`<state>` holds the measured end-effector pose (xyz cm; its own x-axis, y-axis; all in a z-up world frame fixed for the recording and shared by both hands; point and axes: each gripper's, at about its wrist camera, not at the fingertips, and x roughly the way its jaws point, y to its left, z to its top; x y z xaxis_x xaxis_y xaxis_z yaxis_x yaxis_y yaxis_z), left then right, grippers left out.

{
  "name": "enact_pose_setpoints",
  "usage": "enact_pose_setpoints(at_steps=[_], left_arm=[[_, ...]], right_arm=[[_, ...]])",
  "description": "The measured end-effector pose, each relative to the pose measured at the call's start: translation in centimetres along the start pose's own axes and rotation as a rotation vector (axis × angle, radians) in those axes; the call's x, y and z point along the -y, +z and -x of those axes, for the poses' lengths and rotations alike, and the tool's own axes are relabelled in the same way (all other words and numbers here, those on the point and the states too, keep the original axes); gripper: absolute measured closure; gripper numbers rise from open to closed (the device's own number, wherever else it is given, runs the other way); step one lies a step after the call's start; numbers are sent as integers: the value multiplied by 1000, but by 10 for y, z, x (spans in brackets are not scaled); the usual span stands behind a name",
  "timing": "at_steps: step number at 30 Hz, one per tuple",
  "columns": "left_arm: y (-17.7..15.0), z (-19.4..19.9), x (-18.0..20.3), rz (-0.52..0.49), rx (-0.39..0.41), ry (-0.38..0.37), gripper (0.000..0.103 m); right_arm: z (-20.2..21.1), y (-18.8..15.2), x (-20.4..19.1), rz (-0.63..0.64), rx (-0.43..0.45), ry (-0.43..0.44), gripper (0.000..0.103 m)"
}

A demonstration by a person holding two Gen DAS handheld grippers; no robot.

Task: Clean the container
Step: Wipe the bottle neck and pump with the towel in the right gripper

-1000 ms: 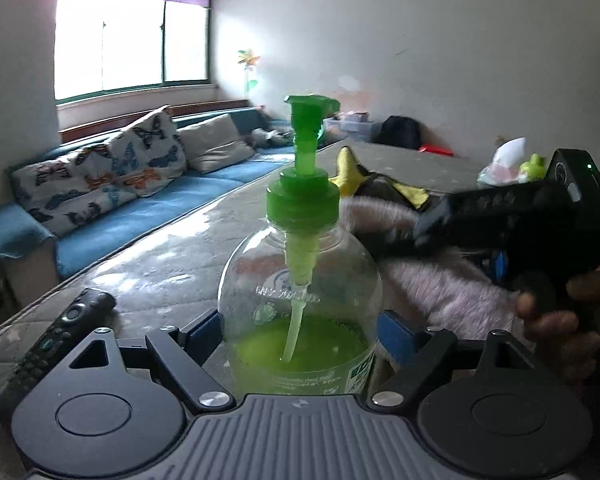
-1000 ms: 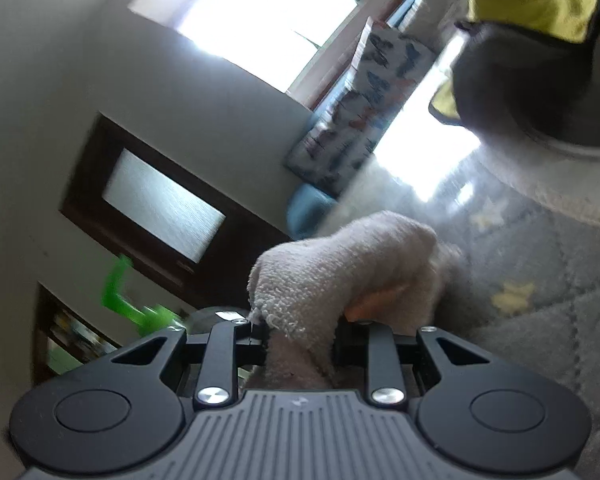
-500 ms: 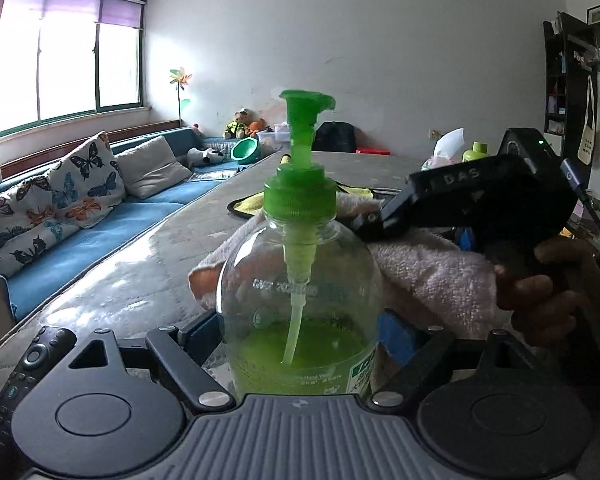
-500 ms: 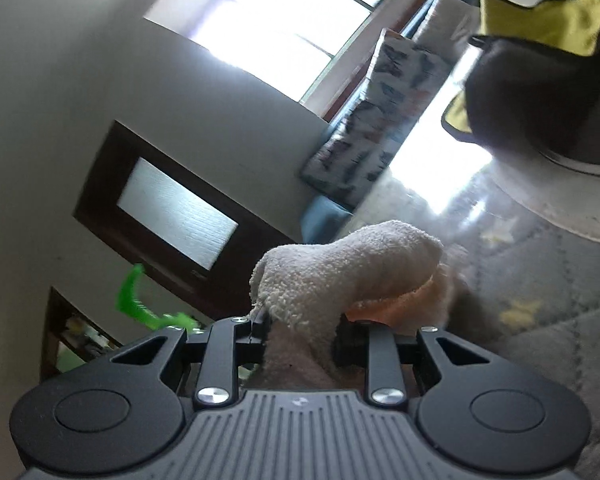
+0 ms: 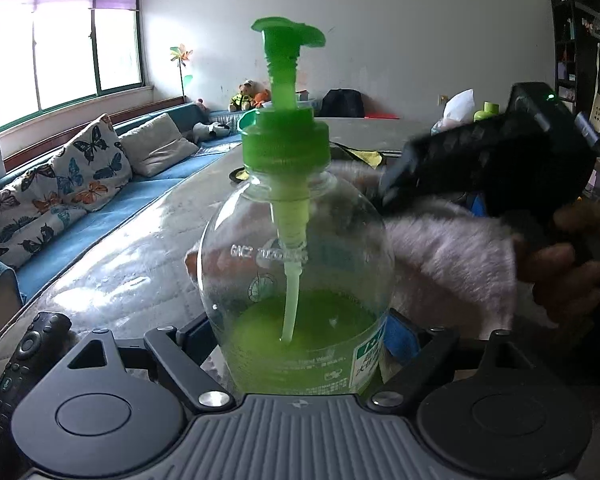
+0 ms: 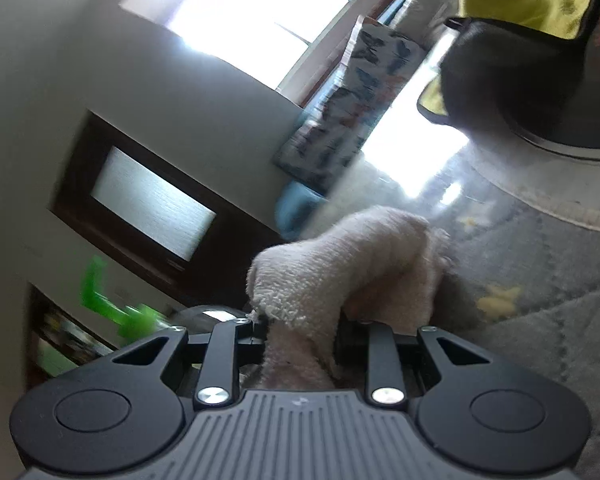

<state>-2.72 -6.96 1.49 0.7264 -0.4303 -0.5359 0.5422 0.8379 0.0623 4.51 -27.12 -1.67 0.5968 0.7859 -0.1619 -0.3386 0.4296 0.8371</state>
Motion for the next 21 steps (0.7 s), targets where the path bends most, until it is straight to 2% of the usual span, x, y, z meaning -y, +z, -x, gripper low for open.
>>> enact_pose_setpoints(at_steps=[4, 7, 9, 16, 21], left_arm=[[-2, 0, -3, 10, 3, -5, 15], [-3, 0, -1, 2, 8, 3, 15], [-3, 0, 0, 0, 11, 7, 14], [-2, -5, -3, 14, -17, 28, 14], [-1, -8, -3, 13, -37, 38, 14]], right_arm=[[16, 1, -12, 49, 92, 177, 77], [16, -1, -20, 90, 88, 223, 77], [10, -2, -19, 76, 59, 199, 77], [-5, 2, -7, 8, -20, 28, 77], [-14, -4, -8, 27, -64, -75, 75]])
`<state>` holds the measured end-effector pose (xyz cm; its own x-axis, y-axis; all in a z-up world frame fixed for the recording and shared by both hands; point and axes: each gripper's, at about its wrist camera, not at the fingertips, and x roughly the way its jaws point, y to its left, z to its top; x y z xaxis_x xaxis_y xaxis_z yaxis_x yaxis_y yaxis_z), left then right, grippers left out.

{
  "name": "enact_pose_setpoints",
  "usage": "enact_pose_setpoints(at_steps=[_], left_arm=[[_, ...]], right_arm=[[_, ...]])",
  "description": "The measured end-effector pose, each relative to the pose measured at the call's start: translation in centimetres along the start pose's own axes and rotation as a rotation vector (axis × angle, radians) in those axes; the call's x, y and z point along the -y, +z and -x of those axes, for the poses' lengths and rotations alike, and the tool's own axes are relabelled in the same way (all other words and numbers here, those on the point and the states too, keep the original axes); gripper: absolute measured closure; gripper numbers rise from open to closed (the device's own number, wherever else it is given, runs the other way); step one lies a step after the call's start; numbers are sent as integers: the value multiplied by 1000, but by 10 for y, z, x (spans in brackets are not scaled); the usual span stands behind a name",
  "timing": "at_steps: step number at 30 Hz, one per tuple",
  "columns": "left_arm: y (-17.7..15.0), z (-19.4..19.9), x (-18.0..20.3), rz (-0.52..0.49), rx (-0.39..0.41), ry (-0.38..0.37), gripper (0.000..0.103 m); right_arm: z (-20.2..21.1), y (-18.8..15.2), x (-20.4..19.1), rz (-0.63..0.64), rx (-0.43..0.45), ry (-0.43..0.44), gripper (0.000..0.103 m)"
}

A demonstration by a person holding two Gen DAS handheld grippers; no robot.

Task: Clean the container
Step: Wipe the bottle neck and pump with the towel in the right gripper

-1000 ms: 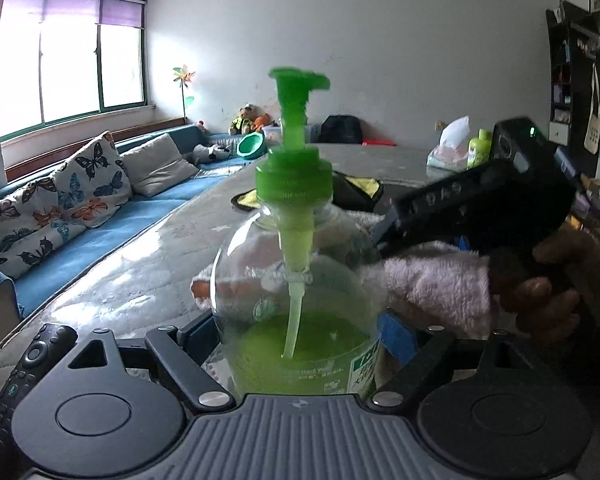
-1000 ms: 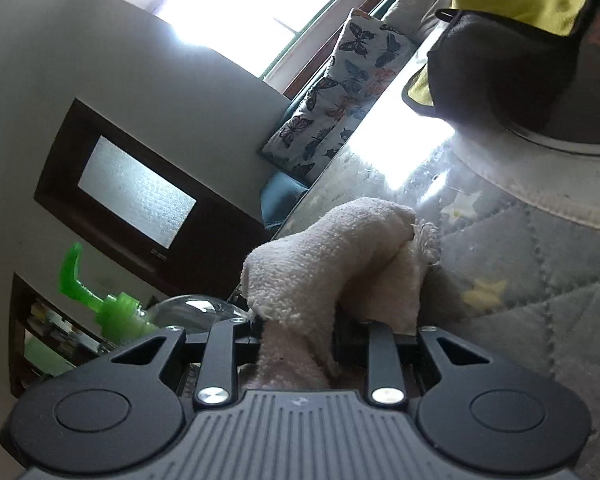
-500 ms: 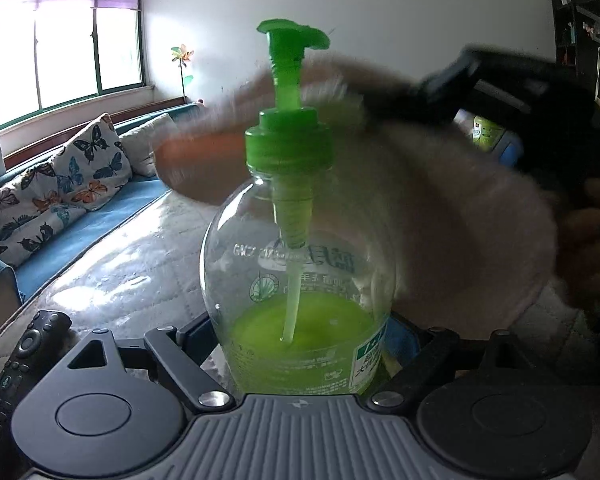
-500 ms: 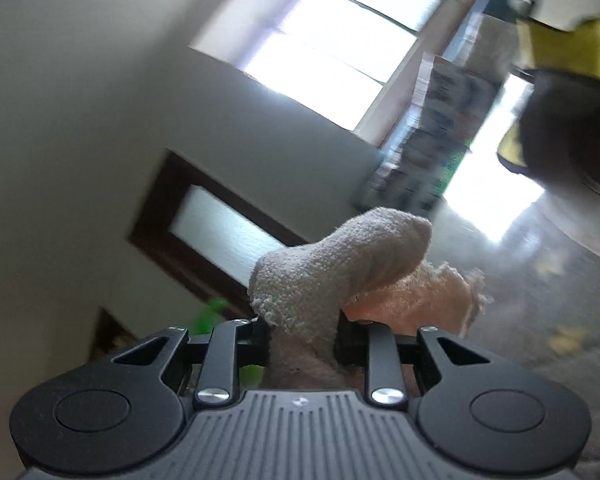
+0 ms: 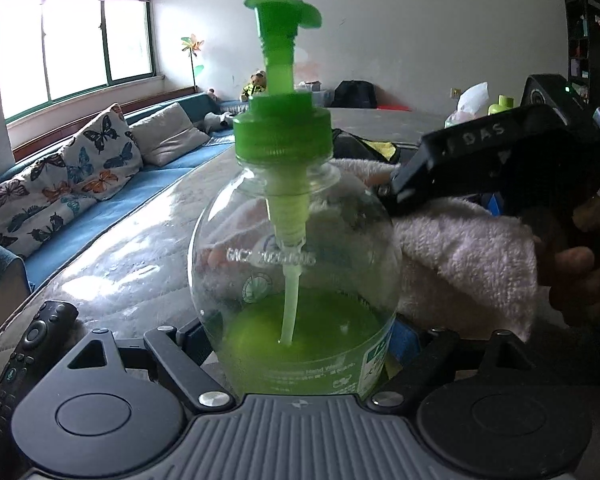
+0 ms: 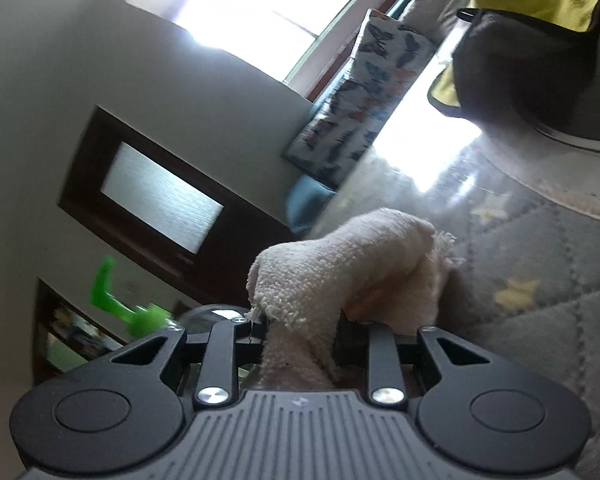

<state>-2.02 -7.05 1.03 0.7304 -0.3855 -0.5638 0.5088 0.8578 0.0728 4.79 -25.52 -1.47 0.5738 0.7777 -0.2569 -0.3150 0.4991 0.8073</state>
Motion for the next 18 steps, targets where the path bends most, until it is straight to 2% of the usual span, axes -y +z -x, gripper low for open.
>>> enact_pose_setpoints(at_steps=[5, 9, 11, 15, 18], left_arm=[[0, -5, 3, -4, -27, 3, 13], [0, -8, 0, 19, -46, 12, 6], [1, -10, -2, 26, -49, 11, 5], [1, -12, -6, 34, -53, 11, 4], [1, -12, -7, 43, -57, 10, 3]], right_arm=[[4, -5, -2, -2, 0, -30, 74], [10, -8, -10, 37, 40, -14, 74], [13, -9, -17, 73, 71, 19, 74], [24, -7, -33, 135, 151, 152, 74], [28, -8, -39, 159, 170, 222, 74]])
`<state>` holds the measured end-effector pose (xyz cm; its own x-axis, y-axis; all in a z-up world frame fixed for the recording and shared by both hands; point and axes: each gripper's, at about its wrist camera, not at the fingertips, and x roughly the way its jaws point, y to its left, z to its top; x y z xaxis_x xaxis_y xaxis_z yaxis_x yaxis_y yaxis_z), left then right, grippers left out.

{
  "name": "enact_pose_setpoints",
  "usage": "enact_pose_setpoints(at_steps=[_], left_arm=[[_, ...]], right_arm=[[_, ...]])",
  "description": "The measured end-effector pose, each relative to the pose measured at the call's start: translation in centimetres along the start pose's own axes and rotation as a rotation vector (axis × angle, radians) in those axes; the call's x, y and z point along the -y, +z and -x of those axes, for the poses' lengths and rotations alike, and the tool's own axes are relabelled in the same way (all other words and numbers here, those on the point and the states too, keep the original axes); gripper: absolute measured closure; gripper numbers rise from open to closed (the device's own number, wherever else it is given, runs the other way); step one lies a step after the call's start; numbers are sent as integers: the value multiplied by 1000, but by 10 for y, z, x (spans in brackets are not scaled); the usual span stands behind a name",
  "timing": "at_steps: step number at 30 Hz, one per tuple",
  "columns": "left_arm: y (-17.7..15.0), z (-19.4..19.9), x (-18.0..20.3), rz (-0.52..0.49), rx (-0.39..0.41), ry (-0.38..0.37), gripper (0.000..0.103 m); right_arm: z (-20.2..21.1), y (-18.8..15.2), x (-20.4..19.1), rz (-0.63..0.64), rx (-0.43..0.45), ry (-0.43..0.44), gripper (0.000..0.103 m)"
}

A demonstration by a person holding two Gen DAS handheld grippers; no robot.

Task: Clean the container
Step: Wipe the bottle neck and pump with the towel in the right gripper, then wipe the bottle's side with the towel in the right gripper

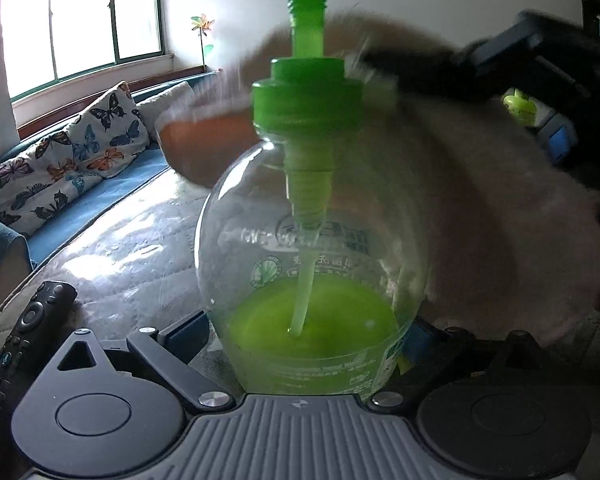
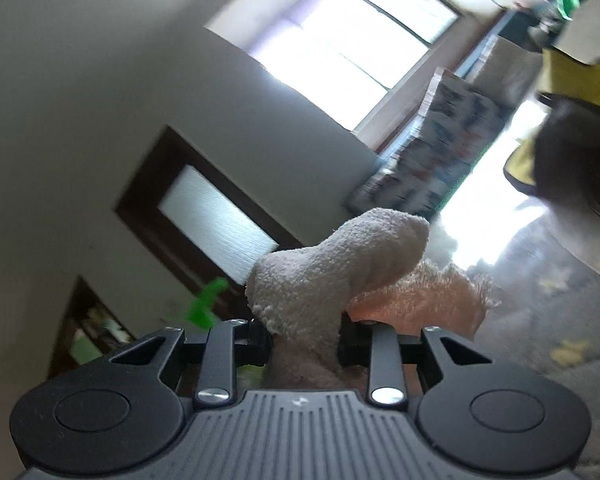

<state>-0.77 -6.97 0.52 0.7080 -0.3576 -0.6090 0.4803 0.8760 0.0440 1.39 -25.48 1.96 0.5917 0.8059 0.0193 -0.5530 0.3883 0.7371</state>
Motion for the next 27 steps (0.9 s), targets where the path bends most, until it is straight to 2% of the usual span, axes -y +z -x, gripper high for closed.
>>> enact_pose_setpoints(at_steps=[2, 7, 11, 16, 27], left_arm=[[-1, 1, 1, 4, -2, -2, 2], [-1, 1, 3, 17, -8, 0, 1], [-3, 3, 6, 19, -9, 3, 0], [-4, 6, 11, 22, -10, 6, 0], [-3, 3, 6, 32, -15, -1, 0]], right_arm=[[-1, -2, 2, -10, -16, -3, 74], [-10, -1, 13, -52, -75, -102, 74], [-12, -2, 22, -105, -108, -134, 74], [-23, -8, 23, -91, -180, -221, 74], [-22, -10, 15, -77, -171, -233, 73]])
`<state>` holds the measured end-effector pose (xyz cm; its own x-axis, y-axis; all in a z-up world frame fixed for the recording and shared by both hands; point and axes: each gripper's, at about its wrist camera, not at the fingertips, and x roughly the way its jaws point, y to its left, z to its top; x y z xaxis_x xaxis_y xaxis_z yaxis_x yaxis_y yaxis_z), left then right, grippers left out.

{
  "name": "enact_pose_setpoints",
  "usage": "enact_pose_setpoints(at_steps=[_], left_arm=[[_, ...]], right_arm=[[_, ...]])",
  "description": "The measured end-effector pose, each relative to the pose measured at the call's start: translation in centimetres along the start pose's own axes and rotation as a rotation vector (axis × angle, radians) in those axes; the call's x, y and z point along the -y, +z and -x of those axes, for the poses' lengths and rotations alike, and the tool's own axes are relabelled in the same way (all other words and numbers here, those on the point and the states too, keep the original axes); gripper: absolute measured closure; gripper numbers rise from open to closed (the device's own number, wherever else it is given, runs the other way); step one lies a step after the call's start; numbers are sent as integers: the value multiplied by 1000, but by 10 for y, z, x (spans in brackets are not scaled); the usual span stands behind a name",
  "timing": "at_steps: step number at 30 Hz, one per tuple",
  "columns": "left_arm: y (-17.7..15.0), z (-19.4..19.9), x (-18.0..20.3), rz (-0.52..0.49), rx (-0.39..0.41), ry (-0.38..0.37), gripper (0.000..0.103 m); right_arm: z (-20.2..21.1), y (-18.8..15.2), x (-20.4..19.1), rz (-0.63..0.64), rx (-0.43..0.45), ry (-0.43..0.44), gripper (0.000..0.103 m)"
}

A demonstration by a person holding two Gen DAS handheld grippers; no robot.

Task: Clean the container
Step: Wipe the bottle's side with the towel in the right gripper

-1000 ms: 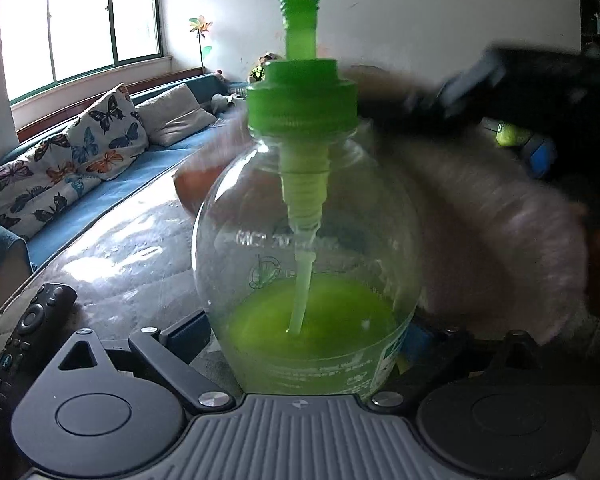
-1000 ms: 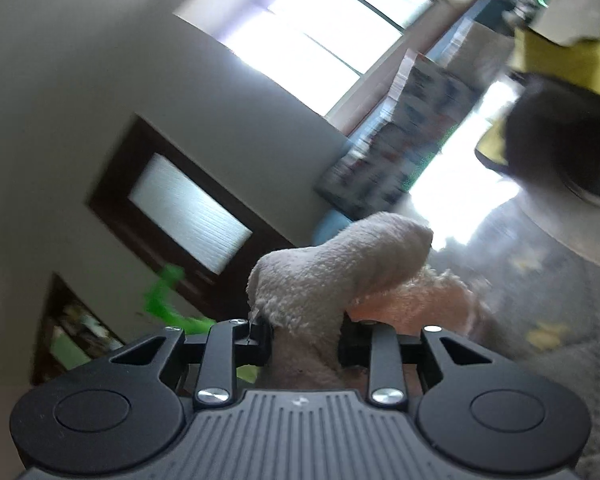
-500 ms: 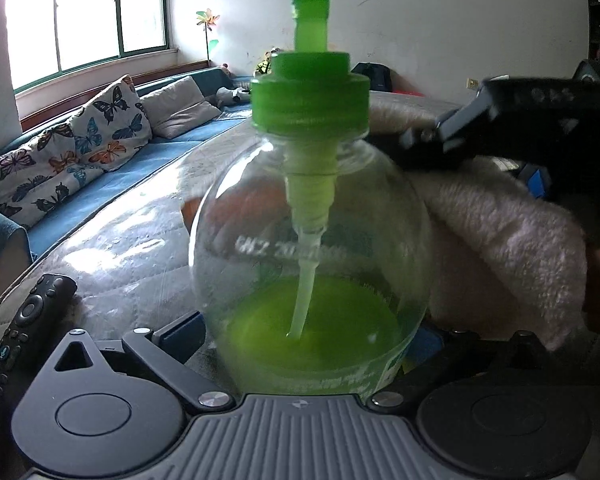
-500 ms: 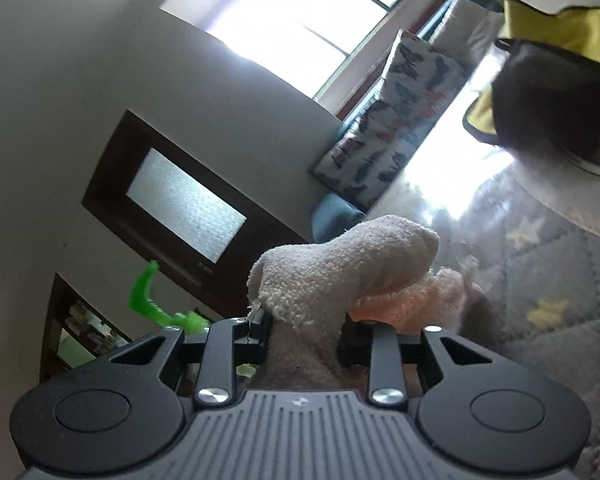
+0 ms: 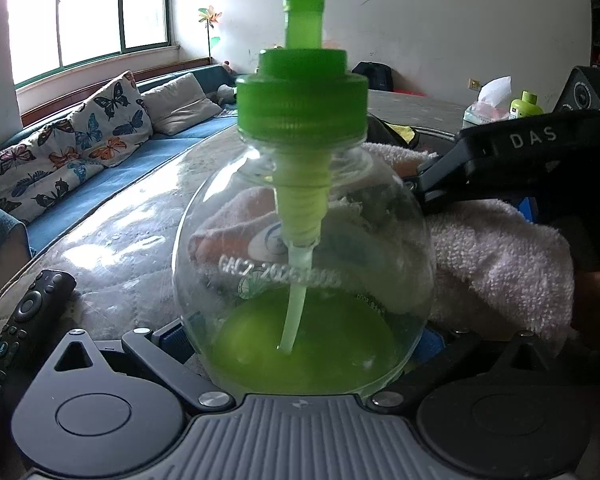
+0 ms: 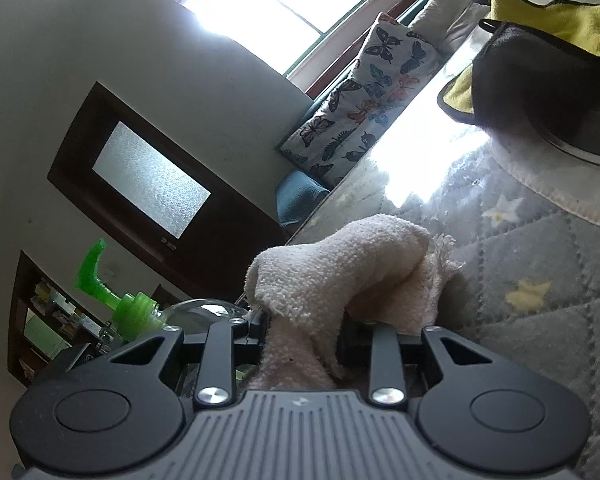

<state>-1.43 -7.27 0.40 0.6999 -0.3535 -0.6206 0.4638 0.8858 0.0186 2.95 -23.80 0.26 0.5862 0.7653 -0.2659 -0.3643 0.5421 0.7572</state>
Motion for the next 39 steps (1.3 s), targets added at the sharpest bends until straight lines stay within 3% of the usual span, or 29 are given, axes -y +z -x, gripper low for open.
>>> enact_pose_setpoints(at_steps=[5, 11, 14, 22, 26, 31, 39], left_arm=[[0, 0, -1, 5, -1, -3, 0], [0, 1, -2, 8, -2, -5, 0], [1, 5, -3, 10, -3, -7, 0], [0, 3, -4, 9, -2, -5, 0], [0, 2, -3, 4, 0, 0, 0], [0, 1, -3, -1, 2, 5, 0], [1, -1, -4, 3, 1, 6, 0]], right_arm=[[6, 3, -1, 4, 46, 76, 73], [21, 5, -14, 47, 124, 248, 73], [20, 5, -18, 62, 116, 301, 73], [4, 6, -3, 26, 46, 140, 73], [3, 5, -6, 54, 41, 87, 73], [-6, 1, -9, 100, 8, -49, 73], [-3, -3, -16, 154, 1, -104, 73]])
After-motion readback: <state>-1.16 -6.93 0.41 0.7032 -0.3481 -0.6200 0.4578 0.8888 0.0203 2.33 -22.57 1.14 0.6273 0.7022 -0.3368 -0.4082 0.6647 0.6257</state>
